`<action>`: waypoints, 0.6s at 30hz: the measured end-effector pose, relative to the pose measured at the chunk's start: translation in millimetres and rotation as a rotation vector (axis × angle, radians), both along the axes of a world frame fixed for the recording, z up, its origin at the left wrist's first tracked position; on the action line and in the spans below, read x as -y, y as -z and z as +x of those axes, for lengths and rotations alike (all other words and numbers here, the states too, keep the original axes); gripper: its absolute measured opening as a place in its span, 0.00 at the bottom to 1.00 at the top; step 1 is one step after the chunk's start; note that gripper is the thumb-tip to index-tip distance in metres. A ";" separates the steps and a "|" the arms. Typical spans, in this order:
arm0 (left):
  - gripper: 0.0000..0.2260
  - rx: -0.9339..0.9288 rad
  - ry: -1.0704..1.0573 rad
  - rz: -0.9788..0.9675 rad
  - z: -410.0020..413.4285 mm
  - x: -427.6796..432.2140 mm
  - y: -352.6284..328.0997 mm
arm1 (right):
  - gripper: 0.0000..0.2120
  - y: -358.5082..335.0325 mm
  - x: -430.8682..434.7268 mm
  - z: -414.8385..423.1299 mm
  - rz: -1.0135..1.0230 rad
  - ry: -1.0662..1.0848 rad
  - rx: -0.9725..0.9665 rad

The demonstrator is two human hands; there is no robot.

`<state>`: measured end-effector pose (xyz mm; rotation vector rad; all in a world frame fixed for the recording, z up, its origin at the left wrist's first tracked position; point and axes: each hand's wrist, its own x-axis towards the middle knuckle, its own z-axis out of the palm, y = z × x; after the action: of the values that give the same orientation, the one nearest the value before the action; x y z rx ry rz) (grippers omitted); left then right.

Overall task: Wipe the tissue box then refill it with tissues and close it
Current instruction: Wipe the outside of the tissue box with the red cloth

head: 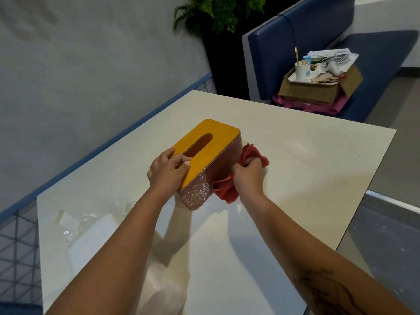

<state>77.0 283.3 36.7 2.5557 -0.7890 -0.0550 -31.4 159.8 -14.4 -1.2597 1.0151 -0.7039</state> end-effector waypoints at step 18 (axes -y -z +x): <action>0.07 -0.002 0.005 0.013 -0.3 1.4 -0.6 | 0.14 3.6 -25.3 2.3 -0.197 -0.266 0.008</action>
<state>76.7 281.9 37.3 2.5656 -0.7969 -0.0638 -29.1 185.1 -18.0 -1.5287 0.7659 -0.6116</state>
